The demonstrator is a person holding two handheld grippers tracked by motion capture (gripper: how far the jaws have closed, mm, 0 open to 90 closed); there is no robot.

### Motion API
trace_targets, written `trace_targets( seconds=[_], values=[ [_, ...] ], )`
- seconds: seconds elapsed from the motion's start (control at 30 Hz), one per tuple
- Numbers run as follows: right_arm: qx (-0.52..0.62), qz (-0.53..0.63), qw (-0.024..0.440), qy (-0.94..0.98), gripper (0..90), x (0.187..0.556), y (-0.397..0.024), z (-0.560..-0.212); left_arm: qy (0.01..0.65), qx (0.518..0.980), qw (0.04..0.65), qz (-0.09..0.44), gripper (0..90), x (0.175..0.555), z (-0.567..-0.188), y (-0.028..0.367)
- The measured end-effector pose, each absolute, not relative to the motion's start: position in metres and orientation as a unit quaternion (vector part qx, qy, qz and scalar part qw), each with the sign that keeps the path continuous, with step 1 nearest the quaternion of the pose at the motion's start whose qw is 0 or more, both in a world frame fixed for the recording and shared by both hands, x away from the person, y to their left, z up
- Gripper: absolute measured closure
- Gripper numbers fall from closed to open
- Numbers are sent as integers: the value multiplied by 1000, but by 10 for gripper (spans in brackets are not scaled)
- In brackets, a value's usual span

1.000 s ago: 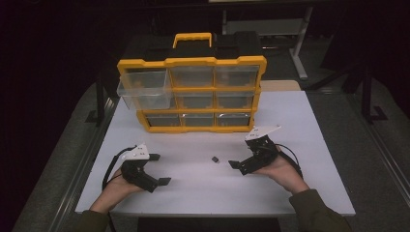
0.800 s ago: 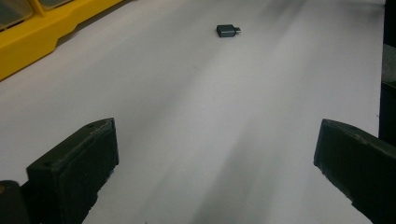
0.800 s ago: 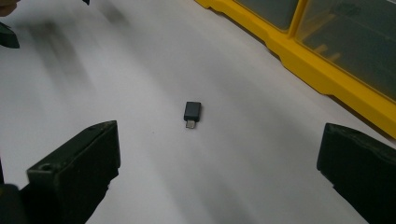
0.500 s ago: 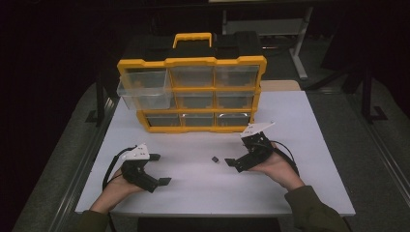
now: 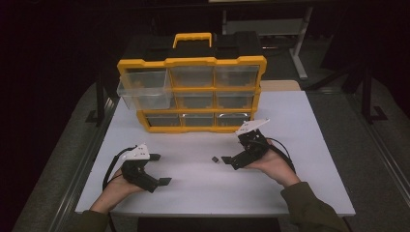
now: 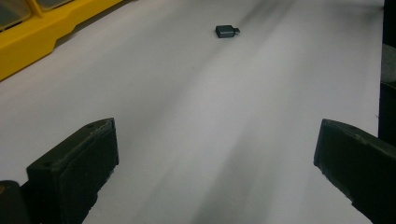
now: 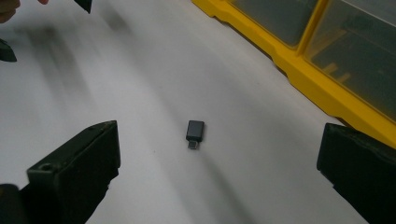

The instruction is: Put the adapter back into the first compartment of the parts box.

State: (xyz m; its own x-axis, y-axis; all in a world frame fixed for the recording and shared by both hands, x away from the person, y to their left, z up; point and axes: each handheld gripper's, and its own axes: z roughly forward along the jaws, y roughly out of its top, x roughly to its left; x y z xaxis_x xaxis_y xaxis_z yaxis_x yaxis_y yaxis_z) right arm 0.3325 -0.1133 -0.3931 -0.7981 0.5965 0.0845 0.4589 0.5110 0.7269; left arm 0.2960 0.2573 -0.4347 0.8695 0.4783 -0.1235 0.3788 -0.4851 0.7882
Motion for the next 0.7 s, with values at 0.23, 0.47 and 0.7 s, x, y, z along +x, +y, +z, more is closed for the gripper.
trace_targets(
  seconds=[0.23, 0.47, 0.7],
  values=[
    [303, 390, 89, 865, 0, 337, -108, -392, 249, 859, 443, 56, 0, 296, -435, 257],
    [302, 395, 87, 863, 0, 342, -102, -389, 247, 860, 443, 56, 0, 296, -434, 256],
    [298, 399, 86, 863, 0, 348, -96, -385, 246, 860, 443, 56, 0, 296, -434, 256]
  ],
)
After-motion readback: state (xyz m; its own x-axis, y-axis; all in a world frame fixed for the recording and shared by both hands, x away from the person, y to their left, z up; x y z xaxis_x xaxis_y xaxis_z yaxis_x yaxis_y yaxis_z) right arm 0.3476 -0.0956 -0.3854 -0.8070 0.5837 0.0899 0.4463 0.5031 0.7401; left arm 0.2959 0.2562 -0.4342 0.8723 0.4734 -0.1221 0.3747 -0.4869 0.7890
